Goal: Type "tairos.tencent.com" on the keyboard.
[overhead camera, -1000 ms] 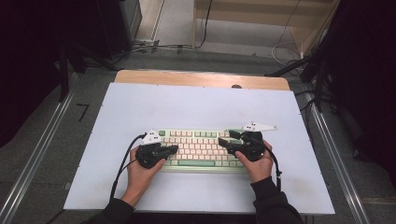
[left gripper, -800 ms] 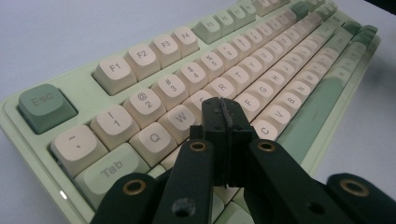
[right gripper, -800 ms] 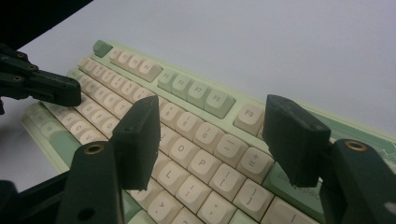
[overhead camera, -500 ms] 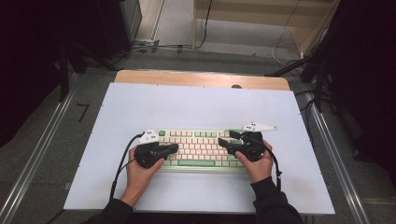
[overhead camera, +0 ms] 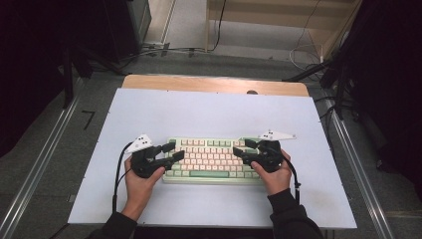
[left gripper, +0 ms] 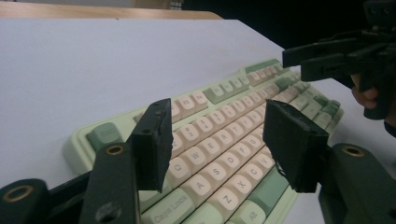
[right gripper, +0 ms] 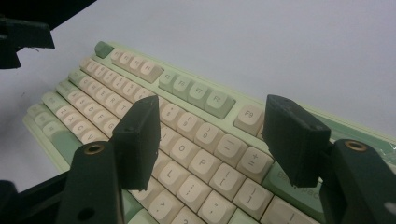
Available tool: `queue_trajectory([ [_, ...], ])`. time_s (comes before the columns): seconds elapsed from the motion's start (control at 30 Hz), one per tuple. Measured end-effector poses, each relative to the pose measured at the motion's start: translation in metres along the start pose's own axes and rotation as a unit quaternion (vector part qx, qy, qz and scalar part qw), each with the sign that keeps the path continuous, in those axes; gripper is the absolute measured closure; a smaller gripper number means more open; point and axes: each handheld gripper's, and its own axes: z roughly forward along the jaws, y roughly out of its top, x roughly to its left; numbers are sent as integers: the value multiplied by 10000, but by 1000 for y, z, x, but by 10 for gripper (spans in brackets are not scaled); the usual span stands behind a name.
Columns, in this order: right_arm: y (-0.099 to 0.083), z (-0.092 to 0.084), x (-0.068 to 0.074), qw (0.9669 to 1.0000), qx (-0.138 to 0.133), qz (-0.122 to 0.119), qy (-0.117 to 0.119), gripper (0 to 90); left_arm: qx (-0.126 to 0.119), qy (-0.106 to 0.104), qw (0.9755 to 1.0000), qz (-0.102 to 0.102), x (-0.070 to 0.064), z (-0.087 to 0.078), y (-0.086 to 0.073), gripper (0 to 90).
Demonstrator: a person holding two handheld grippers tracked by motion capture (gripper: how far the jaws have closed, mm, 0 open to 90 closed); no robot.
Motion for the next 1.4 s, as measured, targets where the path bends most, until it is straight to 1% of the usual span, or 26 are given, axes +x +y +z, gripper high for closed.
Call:
queue_trajectory([
  [0.03, 0, 0, 0, 10000, -10, -2, 2, 356, -45, -13, 10000, -66, 2, -2, 0, 433],
  [0.07, 0, 0, 0, 10000, -8, 3, 7, 356, -70, 20, 9999, -102, 3, -4, -1, 433],
  [0.17, 0, 0, 0, 10000, 1, 13, 33, 357, -127, 148, 9997, -122, 8, -11, -1, 417],
  [0.23, 0, -1, 0, 10000, -1, 6, 25, 359, -183, 227, 9994, -202, 10, -14, -2, 402],
  [0.27, 0, -1, 0, 10000, -3, -5, 28, 358, -210, 230, 9992, -258, 12, -15, -2, 400],
  [0.4, 0, -2, 1, 10000, 15, 0, 30, 358, -235, 262, 9987, -356, 16, -19, -3, 389],
  [0.47, -1, -3, 1, 10000, 11, 3, 30, 357, -233, 312, 9986, -360, 17, -20, -3, 385],
  [0.53, -2, -5, 1, 10000, -6, -5, 49, 356, -232, 319, 9985, -367, 17, -20, -3, 379],
  [0.8, -5, -13, 4, 9999, -41, -18, 96, 361, -195, 295, 9988, -336, 16, -20, -4, 380],
  [0.9, -9, -16, 7, 9999, -43, -76, 122, 421, -172, 306, 9989, -326, 15, -20, -4, 380],
  [0.97, -11, -17, 10, 9998, -15, -103, 162, 565, -164, 298, 9989, -330, 15, -19, -4, 379],
  [1.0, -13, -18, 11, 9997, -18, -154, 192, 633, -160, 290, 9989, -328, 15, -19, -4, 379],
  [1.07, -15, -19, 15, 9996, -14, -201, 213, 755, -146, 283, 9990, -313, 15, -19, -4, 380],
  [1.13, -17, -20, 19, 9994, 27, -275, 219, 841, -138, 274, 9990, -317, 15, -18, -5, 381],
  [1.17, -17, -19, 20, 9992, 57, -336, 203, 868, -120, 277, 9991, -314, 15, -18, -5, 381],
  [1.2, -18, -18, 22, 9991, 95, -368, 183, 875, -108, 274, 9991, -318, 15, -18, -5, 381],
  [1.27, -19, -15, 24, 9988, 146, -432, 192, 877, -92, 267, 9991, -316, 14, -18, -5, 383],
  [1.33, -21, -11, 27, 9984, 210, -505, 142, 877, -94, 253, 9991, -318, 14, -17, -5, 386],
  [1.4, -21, -9, 28, 9981, 306, -508, 165, 877, -88, 246, 9992, -317, 14, -17, -5, 387],
])
